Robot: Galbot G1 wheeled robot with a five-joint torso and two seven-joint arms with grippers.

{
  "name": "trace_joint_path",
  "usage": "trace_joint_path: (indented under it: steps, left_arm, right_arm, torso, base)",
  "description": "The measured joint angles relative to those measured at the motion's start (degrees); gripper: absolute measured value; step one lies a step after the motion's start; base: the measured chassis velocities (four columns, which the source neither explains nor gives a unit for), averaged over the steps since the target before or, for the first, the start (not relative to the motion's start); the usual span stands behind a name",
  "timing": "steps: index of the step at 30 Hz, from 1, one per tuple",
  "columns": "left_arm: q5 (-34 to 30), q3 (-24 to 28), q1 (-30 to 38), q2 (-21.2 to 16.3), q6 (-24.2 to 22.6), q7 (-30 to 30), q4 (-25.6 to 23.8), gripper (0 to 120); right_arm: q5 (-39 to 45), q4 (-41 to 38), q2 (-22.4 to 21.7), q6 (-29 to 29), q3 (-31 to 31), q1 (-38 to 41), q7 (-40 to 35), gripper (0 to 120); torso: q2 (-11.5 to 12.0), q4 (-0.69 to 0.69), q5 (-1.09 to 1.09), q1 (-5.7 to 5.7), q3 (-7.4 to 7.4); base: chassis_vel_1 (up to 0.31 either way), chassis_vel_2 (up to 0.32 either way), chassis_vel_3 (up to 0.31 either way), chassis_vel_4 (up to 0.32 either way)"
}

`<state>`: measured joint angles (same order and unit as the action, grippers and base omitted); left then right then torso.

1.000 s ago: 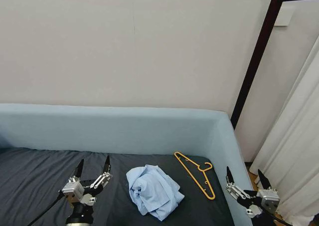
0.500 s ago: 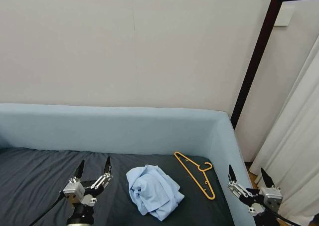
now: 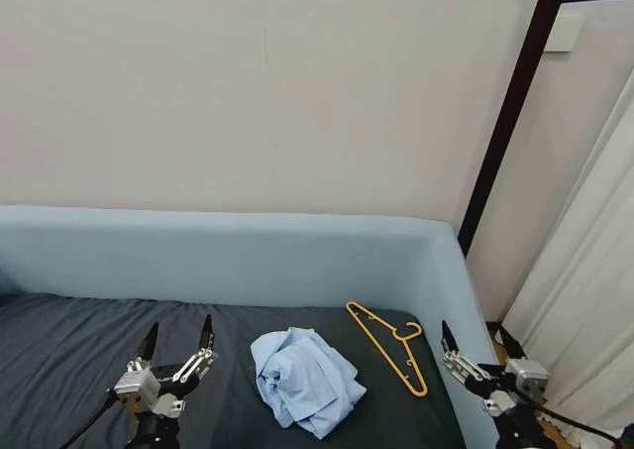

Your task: Pick up the clothes from the sofa and hang them on the clothes hanger.

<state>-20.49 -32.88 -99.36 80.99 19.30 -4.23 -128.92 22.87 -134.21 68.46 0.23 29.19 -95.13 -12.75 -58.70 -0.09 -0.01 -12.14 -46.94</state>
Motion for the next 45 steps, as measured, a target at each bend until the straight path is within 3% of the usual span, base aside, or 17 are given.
trace_joint_path:
  steps: [3,7,8,11,17,23,28,38,40,45]
  left_arm:
    - [0.6,-0.7,-1.0,0.3,0.5,-0.1,-0.3,100]
    - [1.4,-1.8,-3.3,1.0,1.6,-0.3,-0.4,100]
    - [1.4,-1.8,-3.3,1.0,1.6,-0.3,-0.4,100]
    - [2.2,-2.8,-4.1,2.0,1.6,-0.4,-1.8,100]
    - [4.2,-2.9,-4.3,3.0,1.1,-0.4,-4.3,100]
    - [5.2,-2.8,-5.0,3.5,1.0,-0.4,-5.6,100]
    - [6.3,-2.6,-6.2,4.8,1.2,-0.3,-7.9,100]
    - [7.9,-2.5,-7.6,6.5,2.5,-0.3,-8.8,100]
    - [8.0,-2.5,-7.7,6.6,2.6,-0.3,-8.8,100]
    - [8.1,-2.5,-7.8,6.9,3.1,-0.3,-8.5,100]
  right_arm:
    - [4.1,2.5,-3.0,-0.5,-1.2,4.0,0.1,100]
    - [20.3,9.1,-9.0,-3.3,-6.3,14.9,-0.3,100]
    - [20.3,9.1,-9.0,-3.3,-6.3,14.9,-0.3,100]
    - [43.8,12.2,-12.4,-12.7,-13.9,28.0,-10.7,100]
    - [57.8,18.9,-11.5,-21.0,-23.7,38.6,-18.4,100]
    - [60.6,25.3,-7.8,-24.7,-28.3,41.5,-21.0,100]
    - [58.5,37.2,-1.8,-26.9,-31.8,43.4,-21.1,100]
    - [50.2,46.4,1.4,-26.9,-33.4,44.1,-16.5,100]
    - [49.3,47.0,1.5,-26.9,-33.4,44.1,-16.1,98]
    - [45.4,50.5,1.9,-26.4,-34.0,44.4,-14.2,82]
  torso:
    - [0.0,0.0,0.02,0.0,0.0]
    - [0.0,0.01,0.02,-0.01,-0.01]
    - [0.0,0.01,0.02,-0.01,-0.01]
    - [0.0,0.01,-0.01,-0.01,0.0]
    - [0.0,-0.01,0.0,-0.01,0.0]
    - [0.0,0.0,-0.01,-0.01,-0.01]
    - [0.0,0.0,0.0,-0.01,-0.01]
    - [0.0,0.0,0.0,-0.01,0.0]
    - [0.0,0.0,0.0,-0.01,0.0]
    - [0.0,0.0,0.0,-0.01,0.0]
  base:
    - [0.0,0.0,0.0,0.0]
    - [0.0,0.0,0.0,0.0]
    - [0.0,0.0,0.0,0.0]
    - [0.0,0.0,0.0,0.0]
    - [0.0,0.0,0.0,0.0]
    - [0.0,0.0,0.0,0.0]
    - [0.0,0.0,0.0,0.0]
    - [0.0,0.0,0.0,0.0]
    - [0.0,0.0,0.0,0.0]
    - [0.0,0.0,0.0,0.0]
